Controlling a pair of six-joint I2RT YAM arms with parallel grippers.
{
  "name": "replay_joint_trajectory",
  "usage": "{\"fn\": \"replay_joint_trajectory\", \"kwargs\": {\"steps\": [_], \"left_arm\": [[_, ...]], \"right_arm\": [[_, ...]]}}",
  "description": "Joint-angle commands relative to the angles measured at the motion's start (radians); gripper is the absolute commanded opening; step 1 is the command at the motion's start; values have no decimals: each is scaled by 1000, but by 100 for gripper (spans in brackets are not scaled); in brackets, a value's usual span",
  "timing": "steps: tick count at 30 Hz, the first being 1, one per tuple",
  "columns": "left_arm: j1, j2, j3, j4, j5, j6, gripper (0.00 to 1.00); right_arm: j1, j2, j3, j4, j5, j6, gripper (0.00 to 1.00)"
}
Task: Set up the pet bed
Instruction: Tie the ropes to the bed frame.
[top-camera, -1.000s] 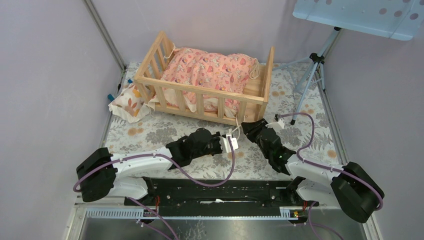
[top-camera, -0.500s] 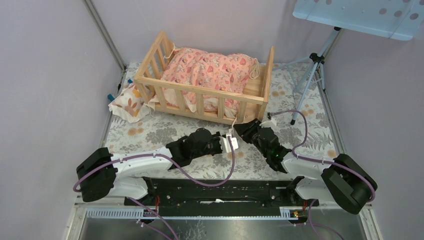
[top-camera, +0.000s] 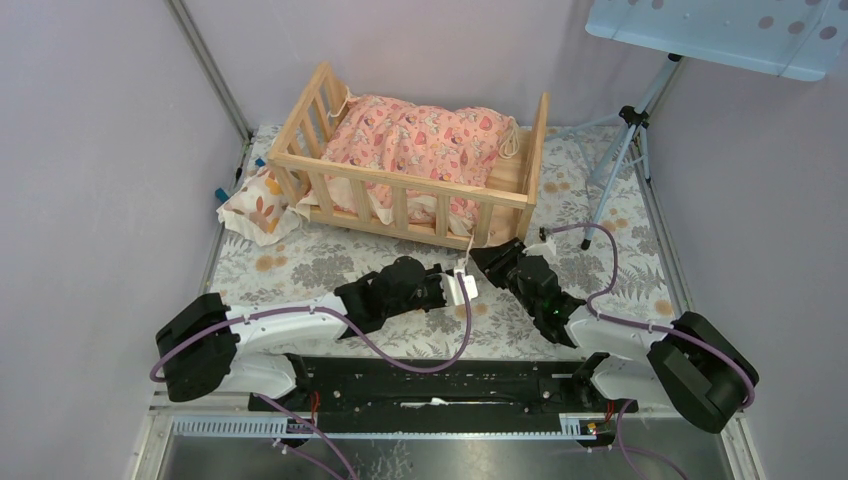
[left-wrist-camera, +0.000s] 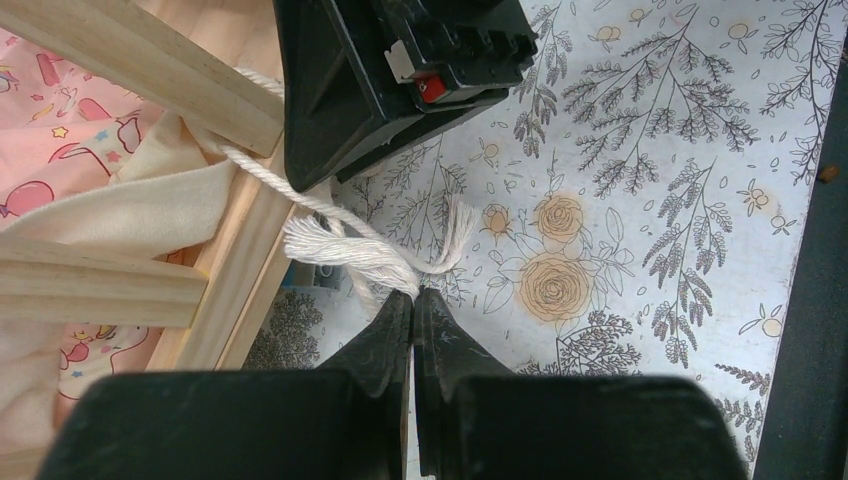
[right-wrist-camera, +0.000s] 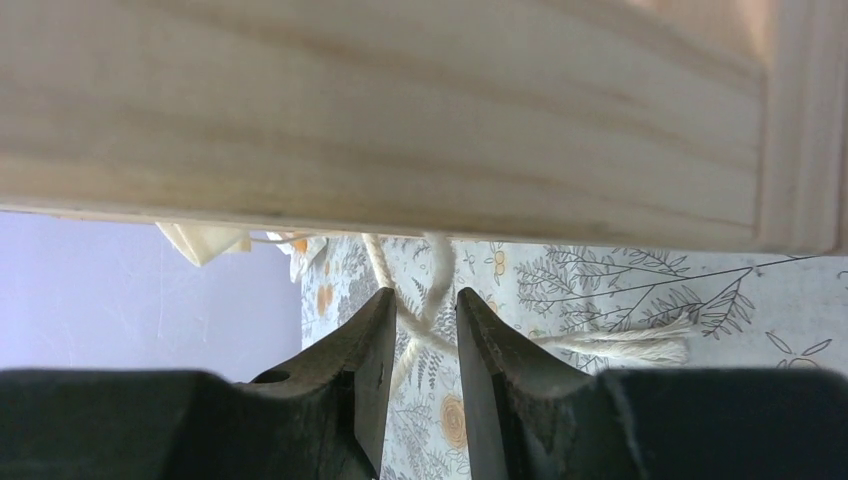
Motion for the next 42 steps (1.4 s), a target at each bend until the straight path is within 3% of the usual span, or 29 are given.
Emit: {"fn": "replay_joint_trajectory", "kwargs": {"steps": [1, 25, 33, 42], "left_arm": [[0, -1, 38, 62, 10, -8, 0], [1, 17, 47, 76, 27, -18, 0], [3, 11, 51, 75, 27, -21, 0], [26, 36, 101, 65, 47, -34, 0]], "right_arm": [[-5, -17, 5, -25, 86, 41, 36], [-8, 73, 56, 67, 109, 33, 40], [-11, 84, 50, 74, 115, 36, 24], [-11, -38, 1, -26, 163, -64, 9]]}}
